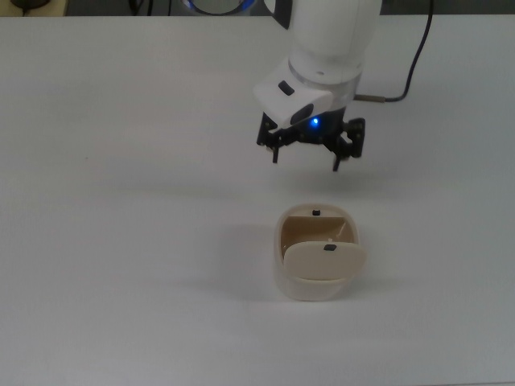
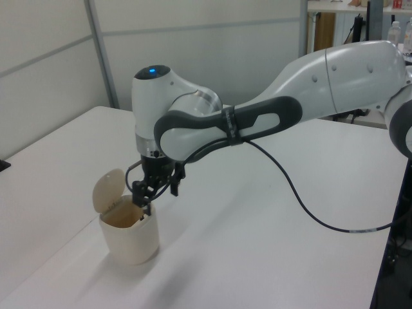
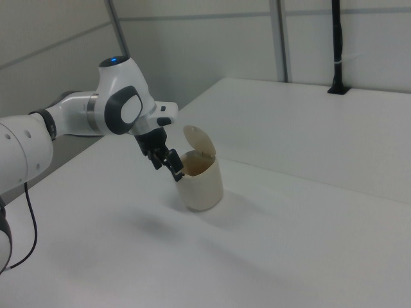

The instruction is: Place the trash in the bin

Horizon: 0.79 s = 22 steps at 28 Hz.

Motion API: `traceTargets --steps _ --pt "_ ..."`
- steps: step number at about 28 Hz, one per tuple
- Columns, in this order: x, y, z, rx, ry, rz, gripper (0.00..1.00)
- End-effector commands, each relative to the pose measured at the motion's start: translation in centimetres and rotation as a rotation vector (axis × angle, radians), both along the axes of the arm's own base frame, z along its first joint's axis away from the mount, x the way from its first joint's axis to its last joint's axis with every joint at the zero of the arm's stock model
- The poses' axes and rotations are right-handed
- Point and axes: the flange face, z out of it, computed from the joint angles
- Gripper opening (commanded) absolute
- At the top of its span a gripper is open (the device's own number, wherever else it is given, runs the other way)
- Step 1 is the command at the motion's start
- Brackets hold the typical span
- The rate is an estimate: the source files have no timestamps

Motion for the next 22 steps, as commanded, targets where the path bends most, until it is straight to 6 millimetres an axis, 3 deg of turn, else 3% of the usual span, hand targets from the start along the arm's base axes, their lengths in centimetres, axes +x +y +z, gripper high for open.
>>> traceTargets --steps 1,6,8,14,22 --pt "-2.0 -3.3 2.6 -0.045 0.094 0.056 1.0" --pt "-3.5 -7.2 4.5 -0.074 0.172 0.082 1.0" --pt "-4.0 -9.6 5.6 -0.081 0.191 0.089 1.0" --pt "-4.8 -14.7 6.8 -0.09 0.226 0.089 1.0" --pt "-6.3 -17.5 8.7 -0.079 0.244 0.114 1.0"
